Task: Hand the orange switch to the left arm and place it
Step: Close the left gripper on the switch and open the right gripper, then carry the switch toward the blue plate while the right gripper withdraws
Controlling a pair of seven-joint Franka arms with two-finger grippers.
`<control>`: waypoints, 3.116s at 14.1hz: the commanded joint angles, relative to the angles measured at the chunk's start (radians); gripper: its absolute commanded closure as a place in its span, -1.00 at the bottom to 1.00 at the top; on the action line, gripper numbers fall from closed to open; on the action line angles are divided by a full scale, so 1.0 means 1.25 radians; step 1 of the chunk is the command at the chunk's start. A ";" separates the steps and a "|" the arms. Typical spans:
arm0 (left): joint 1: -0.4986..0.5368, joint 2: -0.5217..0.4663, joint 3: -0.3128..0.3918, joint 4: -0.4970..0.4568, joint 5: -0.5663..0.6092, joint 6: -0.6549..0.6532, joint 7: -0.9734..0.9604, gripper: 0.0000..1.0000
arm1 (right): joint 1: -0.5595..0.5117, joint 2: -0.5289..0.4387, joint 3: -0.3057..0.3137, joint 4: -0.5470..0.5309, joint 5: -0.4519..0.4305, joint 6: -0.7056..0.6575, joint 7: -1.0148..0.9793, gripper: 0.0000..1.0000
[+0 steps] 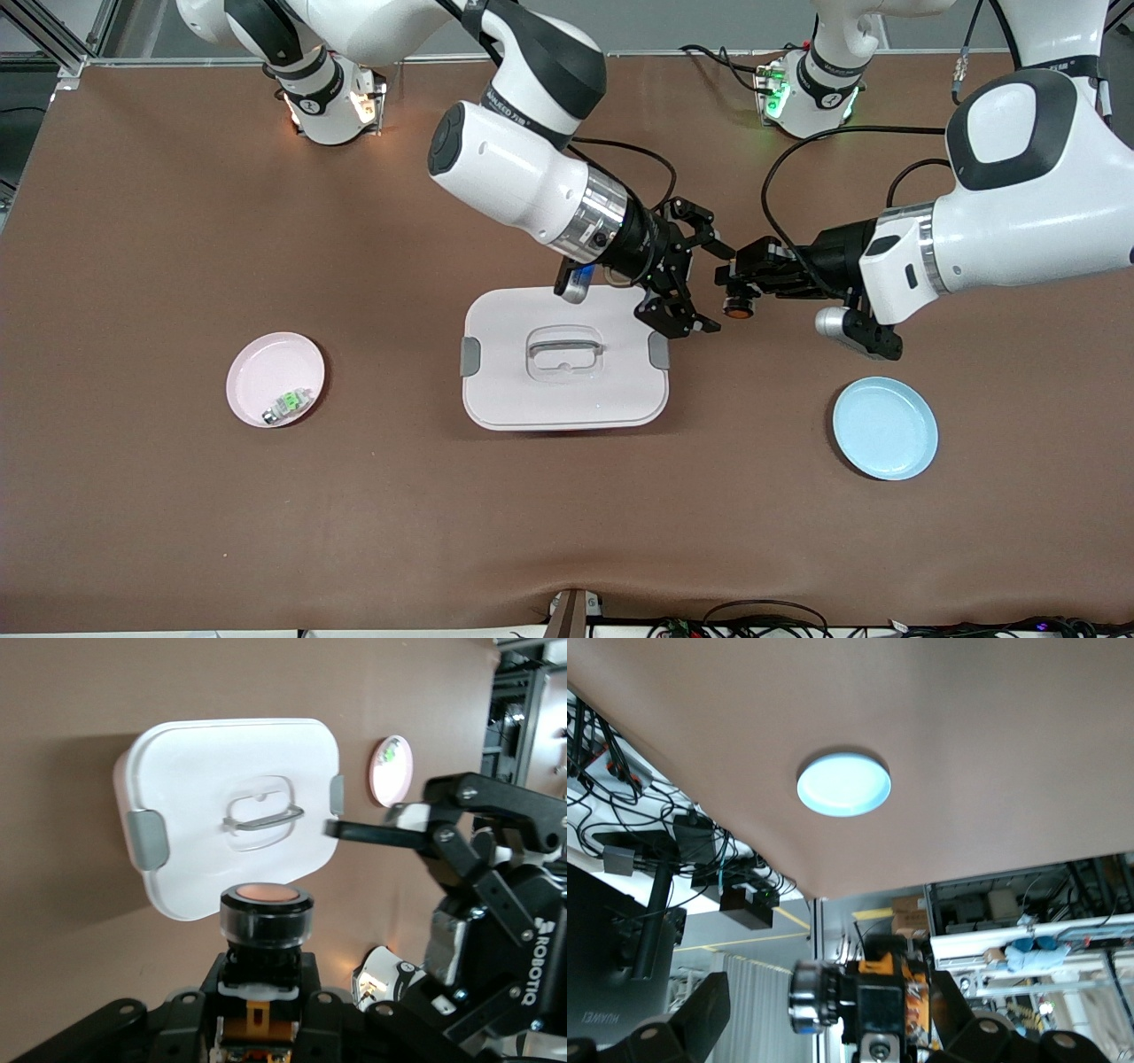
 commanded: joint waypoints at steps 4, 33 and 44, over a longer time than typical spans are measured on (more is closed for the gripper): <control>0.037 -0.041 0.005 0.002 0.192 -0.018 -0.197 1.00 | -0.073 -0.010 0.007 0.074 0.010 -0.266 -0.219 -1.00; 0.161 0.154 0.057 -0.060 0.545 0.310 -1.015 1.00 | -0.324 -0.154 -0.051 0.058 -0.614 -0.810 -1.798 -1.00; 0.146 0.256 0.076 -0.094 0.575 0.476 -1.135 1.00 | -0.475 -0.167 -0.052 0.058 -0.591 -0.813 -1.804 -1.00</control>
